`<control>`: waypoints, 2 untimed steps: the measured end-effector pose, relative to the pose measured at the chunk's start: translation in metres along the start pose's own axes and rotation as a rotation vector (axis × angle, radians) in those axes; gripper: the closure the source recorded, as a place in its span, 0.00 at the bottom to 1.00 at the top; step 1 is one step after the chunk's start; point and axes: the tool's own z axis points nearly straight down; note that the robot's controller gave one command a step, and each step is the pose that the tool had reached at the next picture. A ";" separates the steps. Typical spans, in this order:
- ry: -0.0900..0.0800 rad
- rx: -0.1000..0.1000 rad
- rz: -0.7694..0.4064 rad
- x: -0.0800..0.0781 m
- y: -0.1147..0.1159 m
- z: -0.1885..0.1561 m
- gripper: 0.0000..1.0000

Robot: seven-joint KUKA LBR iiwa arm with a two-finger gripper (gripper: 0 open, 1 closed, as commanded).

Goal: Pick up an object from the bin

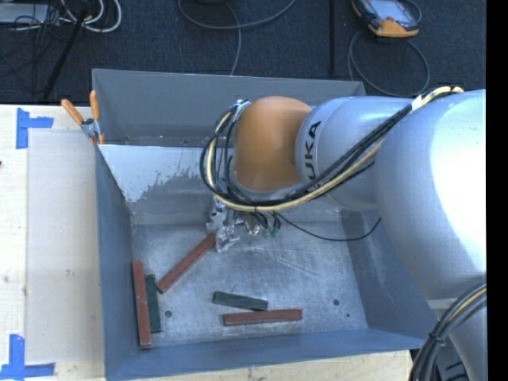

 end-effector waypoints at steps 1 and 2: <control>0.000 0.000 0.001 0.000 0.000 0.000 1.00; 0.005 -0.002 0.006 0.007 0.005 -0.149 1.00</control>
Offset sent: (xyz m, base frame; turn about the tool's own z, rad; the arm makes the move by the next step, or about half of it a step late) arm -0.0110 0.0035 0.1480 0.0070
